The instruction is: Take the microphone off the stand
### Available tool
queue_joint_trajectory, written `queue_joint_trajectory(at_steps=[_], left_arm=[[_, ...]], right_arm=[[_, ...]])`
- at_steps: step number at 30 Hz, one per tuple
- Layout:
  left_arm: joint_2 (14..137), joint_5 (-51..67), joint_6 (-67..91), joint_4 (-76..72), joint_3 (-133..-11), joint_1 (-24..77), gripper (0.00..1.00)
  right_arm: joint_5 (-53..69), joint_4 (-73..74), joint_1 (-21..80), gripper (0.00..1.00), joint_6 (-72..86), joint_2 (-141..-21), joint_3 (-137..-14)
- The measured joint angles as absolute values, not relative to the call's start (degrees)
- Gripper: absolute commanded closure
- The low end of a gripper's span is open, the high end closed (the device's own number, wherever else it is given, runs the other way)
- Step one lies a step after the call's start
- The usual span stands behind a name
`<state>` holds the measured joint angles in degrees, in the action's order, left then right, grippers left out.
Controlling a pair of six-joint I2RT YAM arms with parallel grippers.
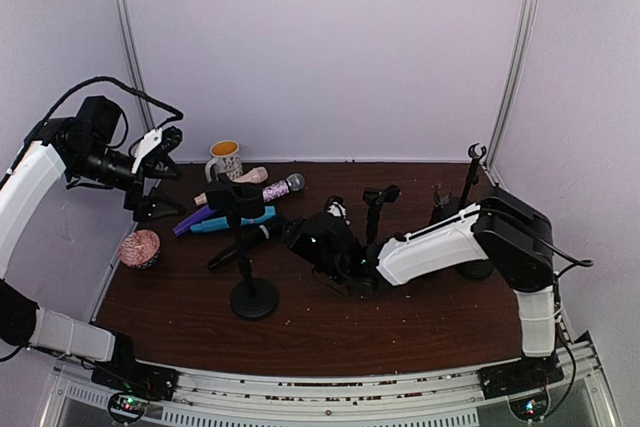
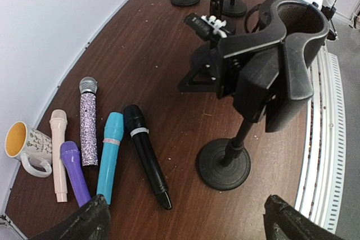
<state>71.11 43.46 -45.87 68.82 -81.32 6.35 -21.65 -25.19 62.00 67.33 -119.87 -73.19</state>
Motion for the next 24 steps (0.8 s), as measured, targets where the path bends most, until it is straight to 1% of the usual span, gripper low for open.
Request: queue_joint_trajectory(at_steps=[3, 5, 10, 12, 14, 18, 24], left_arm=[[71.2, 43.5, -45.9, 68.8, -81.3, 6.2, 0.02], [71.2, 43.5, -45.9, 68.8, -81.3, 6.2, 0.02], [71.8, 43.7, -45.9, 68.8, -81.2, 5.8, 0.02], [72.1, 43.7, -45.9, 68.8, -81.2, 5.7, 0.02], [72.2, 43.7, -45.9, 68.8, -81.2, 5.6, 0.02], [72.3, 43.7, -45.8, 68.8, -81.2, 5.5, 0.02], [72.3, 43.8, -45.7, 68.8, -81.2, 5.2, 0.02]], right_arm=[[-22.7, -29.1, 64.3, 0.36, 59.4, -116.0, -66.9], [-23.8, -30.7, 67.0, 0.31, 52.7, -113.7, -64.3], [-26.1, -34.0, 75.0, 0.20, 36.2, -111.4, -63.3], [-26.4, -33.8, 77.7, 0.17, 31.5, -111.7, -64.1], [-26.7, -32.7, 79.3, 0.17, 27.3, -112.5, -66.3], [-27.5, -30.7, 79.5, 0.21, 22.5, -114.2, -71.1], [-31.8, -25.3, 79.0, 0.26, 19.5, -117.7, -78.5]])
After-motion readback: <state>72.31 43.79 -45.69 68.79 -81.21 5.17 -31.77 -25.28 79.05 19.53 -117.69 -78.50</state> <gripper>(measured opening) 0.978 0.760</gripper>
